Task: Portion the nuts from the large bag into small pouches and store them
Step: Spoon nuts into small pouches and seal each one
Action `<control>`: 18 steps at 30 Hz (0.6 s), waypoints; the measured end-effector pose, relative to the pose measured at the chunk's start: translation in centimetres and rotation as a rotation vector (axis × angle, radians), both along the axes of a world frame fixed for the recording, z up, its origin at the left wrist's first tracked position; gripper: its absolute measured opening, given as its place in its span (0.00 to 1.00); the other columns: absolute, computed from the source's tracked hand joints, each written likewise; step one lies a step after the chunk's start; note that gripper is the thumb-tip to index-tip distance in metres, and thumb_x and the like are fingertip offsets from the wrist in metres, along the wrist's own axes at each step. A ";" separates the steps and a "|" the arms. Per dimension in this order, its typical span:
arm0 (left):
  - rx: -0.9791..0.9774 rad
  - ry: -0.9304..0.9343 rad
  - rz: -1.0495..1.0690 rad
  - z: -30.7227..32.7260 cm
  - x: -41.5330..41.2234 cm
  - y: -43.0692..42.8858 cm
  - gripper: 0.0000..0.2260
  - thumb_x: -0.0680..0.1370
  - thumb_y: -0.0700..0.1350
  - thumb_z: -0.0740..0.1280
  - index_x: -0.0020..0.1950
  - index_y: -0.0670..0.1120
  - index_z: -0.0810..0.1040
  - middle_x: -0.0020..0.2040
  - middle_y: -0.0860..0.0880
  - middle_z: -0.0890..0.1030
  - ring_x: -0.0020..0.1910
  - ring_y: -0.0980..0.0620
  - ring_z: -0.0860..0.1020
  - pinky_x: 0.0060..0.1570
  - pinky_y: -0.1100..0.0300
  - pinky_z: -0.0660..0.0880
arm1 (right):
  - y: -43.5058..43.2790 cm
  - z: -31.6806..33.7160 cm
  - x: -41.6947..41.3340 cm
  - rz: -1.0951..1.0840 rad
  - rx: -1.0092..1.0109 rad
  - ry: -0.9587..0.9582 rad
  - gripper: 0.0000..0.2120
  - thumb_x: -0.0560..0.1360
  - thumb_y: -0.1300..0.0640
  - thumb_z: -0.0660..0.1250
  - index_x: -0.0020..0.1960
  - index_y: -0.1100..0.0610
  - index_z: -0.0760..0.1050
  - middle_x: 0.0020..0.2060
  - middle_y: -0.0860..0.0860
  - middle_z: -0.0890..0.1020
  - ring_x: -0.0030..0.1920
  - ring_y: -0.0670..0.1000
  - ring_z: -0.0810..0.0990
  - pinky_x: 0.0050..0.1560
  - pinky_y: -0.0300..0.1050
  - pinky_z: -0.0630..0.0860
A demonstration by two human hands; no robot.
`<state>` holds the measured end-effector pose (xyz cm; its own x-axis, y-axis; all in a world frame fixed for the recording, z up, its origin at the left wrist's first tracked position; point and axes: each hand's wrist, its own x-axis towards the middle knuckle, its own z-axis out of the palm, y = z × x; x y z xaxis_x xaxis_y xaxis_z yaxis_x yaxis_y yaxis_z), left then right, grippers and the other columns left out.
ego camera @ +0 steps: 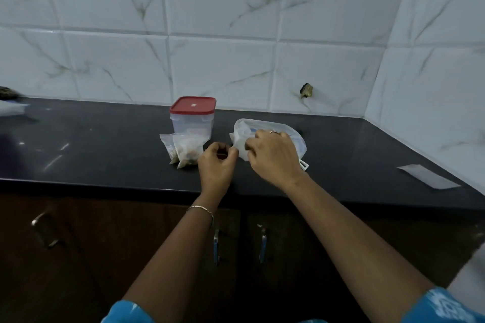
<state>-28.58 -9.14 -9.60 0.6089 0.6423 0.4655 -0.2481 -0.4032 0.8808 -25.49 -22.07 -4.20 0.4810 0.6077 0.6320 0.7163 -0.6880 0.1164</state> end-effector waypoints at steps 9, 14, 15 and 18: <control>0.311 -0.079 0.030 1.2 -2.3 -2.4 0.04 0.73 0.43 0.71 0.41 0.47 0.77 0.38 0.55 0.77 0.38 0.57 0.76 0.40 0.64 0.74 | -1.3 1.9 0.3 -0.071 0.419 0.609 0.12 0.75 0.54 0.66 0.40 0.60 0.83 0.35 0.54 0.84 0.35 0.49 0.80 0.35 0.39 0.73; 0.458 -0.059 0.063 2.2 -2.5 -2.6 0.05 0.73 0.42 0.71 0.42 0.41 0.80 0.49 0.50 0.75 0.38 0.62 0.73 0.42 0.65 0.73 | -2.5 2.4 0.9 -0.001 0.461 0.770 0.06 0.74 0.62 0.70 0.40 0.57 0.84 0.37 0.54 0.86 0.40 0.53 0.85 0.48 0.54 0.82; 0.494 -0.061 0.057 2.4 -2.6 -2.6 0.05 0.73 0.43 0.72 0.43 0.41 0.80 0.50 0.49 0.75 0.40 0.60 0.72 0.44 0.65 0.72 | -2.5 2.5 1.0 -0.027 0.463 0.733 0.07 0.72 0.60 0.70 0.37 0.55 0.84 0.34 0.53 0.85 0.38 0.53 0.85 0.45 0.55 0.82; 0.680 -0.094 -0.124 2.7 -3.0 -2.6 0.14 0.71 0.51 0.71 0.51 0.43 0.79 0.57 0.47 0.74 0.56 0.52 0.73 0.56 0.60 0.71 | -2.4 3.0 0.9 -0.057 0.487 0.638 0.08 0.69 0.56 0.72 0.32 0.56 0.83 0.31 0.52 0.84 0.36 0.51 0.84 0.42 0.52 0.82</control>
